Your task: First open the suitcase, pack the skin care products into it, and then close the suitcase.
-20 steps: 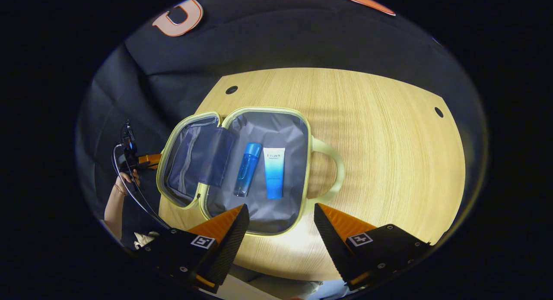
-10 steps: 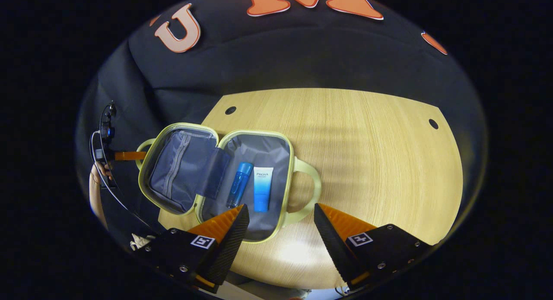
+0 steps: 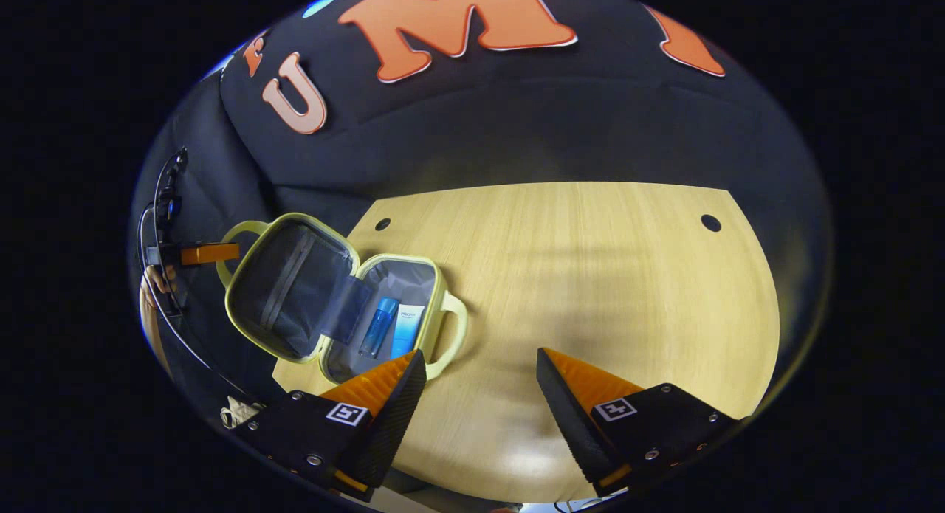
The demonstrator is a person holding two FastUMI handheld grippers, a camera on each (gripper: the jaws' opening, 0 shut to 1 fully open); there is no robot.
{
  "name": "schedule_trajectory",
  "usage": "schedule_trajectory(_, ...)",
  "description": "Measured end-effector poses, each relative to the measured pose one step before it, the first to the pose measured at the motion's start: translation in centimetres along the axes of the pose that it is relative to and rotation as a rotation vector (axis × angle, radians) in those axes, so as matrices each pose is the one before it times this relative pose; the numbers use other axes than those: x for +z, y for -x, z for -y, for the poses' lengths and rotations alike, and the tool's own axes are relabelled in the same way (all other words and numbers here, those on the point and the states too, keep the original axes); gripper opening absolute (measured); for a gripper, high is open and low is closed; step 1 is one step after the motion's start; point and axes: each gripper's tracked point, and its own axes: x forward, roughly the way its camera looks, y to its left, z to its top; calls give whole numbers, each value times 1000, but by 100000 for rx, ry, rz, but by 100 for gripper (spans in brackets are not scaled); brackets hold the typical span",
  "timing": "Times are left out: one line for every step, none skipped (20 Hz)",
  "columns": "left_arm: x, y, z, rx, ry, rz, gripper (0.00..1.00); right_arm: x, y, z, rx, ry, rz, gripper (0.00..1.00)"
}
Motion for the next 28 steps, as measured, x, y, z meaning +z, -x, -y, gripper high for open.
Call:
schedule_trajectory(190,13,1158,1371,-1526,-1123,11,-45,863,1071,414,-201,945,95)
schedule_trajectory(591,-42,1578,1846,-2889,19,10,-156,771,978,-72,-238,747,96)
schedule_trajectory(309,-64,1640,1531,-2355,-591,10,-231,790,1248,-509,-414,982,95)
schedule_trajectory(653,-30,1575,1677,-1980,155,10,-271,775,1379,-835,-332,964,96)
schedule_trajectory(648,-167,1554,2465,-1624,491,10,-571,909,1702,-1099,-673,352,96)
schedule_trajectory(279,-100,992,4033,-2542,79,10,-533,462,1189,-515,-690,211,96)
schedule_trajectory(164,-339,1144,4219,-3463,-271,10,-384,509,1353,-495,-1460,111,96)
schedule_trajectory(127,-217,1011,2590,-2499,35,10,-234,431,1158,41,-2103,227,96)
schedule_trajectory(598,79,3058,1480,-2383,739,10,-268,396,1232,326,-2305,337,96)
schedule_trajectory(431,-347,3126,-2914,118,68,10,-283,455,1381,-946,-558,271,95)
schedule_trajectory(107,-516,1967,-2377,595,-182,10,-4,327,730,-702,300,212,95)
schedule_trajectory(-109,-785,2635,-2939,1190,-860,10,-34,232,906,-1047,359,127,95)
schedule_trajectory(-25,-1127,2395,-1692,270,-584,11,-167,235,1019,-996,-382,-256,96)
schedule_trajectory(-10,-1191,2155,-522,-932,596,9,-188,117,876,-932,-481,-240,95)
schedule_trajectory(-794,-1022,1488,-1318,147,-1910,8,-155,155,353,-859,-266,-399,96)
schedule_trajectory(-833,-1135,1870,-3137,1482,-1782,8,-310,-134,587,-696,-290,-650,96)
schedule_trajectory(-786,-928,995,-2415,1313,-2437,8,-458,-8,616,-694,-406,-1006,95)
schedule_trajectory(-883,-1027,1089,-398,741,-2474,8,-378,104,356,-315,-404,-929,96)
schedule_trajectory(-899,-1159,1244,-186,682,-2206,8,-252,65,235,-180,-256,-711,96)
schedule_trajectory(-1242,-1518,1639,873,-408,-3174,8,-281,29,284,-506,139,-685,96)
schedule_trajectory(-487,-1048,-47,2326,-3375,-3082,8,-303,103,409,-1073,658,-792,96)
schedule_trajectory(321,425,330,2437,-3664,-613,8,-33,67,151,-452,295,-393,95)
schedule_trajectory(525,684,259,1439,-1328,766,8,111,-3,34,-80,-11,4,95)
schedule_trajectory(445,544,302,-486,265,526,8,-2,-170,-32,-51,17,-235,96)
schedule_trajectory(30,25,121,-925,330,44,8,5,37,63,161,346,-342,96)
schedule_trajectory(-447,55,340,-2316,1753,-479,18,-94,-85,-349,739,635,-195,95)
schedule_trajectory(-589,902,23,-1423,2411,-50,24,65,-54,-538,960,698,-461,95)
schedule_trajectory(-263,779,-153,-1237,2640,-337,29,105,-117,-312,552,496,-213,95)
